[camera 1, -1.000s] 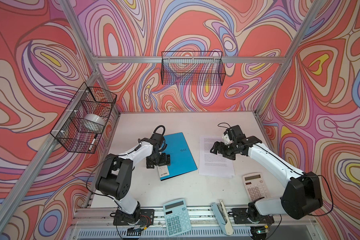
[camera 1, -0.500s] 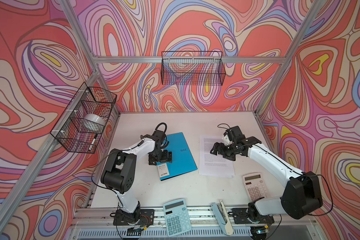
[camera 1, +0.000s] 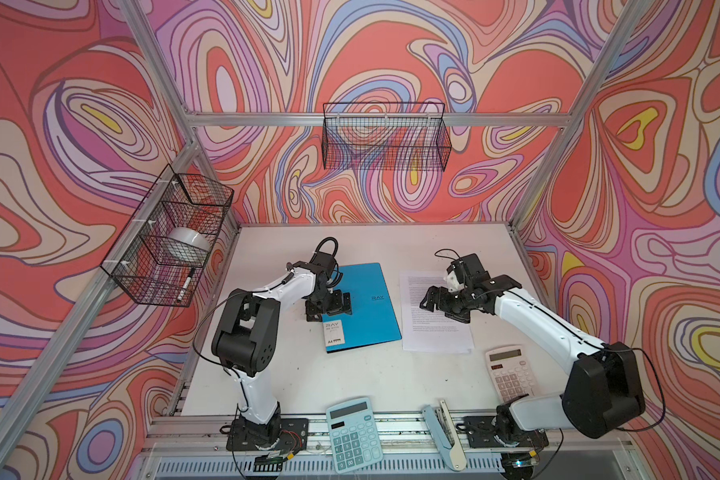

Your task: Put the files into the folder

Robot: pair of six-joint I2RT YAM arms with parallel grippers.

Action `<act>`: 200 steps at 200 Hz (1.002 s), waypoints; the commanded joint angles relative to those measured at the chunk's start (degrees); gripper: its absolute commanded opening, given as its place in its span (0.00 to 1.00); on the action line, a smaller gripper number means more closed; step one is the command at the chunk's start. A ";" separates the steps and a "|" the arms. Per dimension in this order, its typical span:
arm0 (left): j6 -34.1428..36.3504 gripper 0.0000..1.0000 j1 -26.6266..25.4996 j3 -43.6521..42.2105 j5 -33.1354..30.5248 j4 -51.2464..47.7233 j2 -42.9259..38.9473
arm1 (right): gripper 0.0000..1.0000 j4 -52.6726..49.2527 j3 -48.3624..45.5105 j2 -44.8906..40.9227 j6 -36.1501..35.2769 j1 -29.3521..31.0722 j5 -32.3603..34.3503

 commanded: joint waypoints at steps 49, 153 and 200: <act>-0.82 1.00 -1.48 6.16 -5.95 0.60 1.98 | 0.93 4.08 1.12 2.41 0.16 0.24 0.15; 44.77 1.00 -18.68 -7.33 -33.90 1.81 -15.69 | 0.92 9.64 2.19 5.33 -2.35 0.24 3.15; 54.04 1.00 -31.88 -17.15 -48.55 13.59 -15.34 | 0.93 11.01 3.21 6.53 -1.12 0.24 3.25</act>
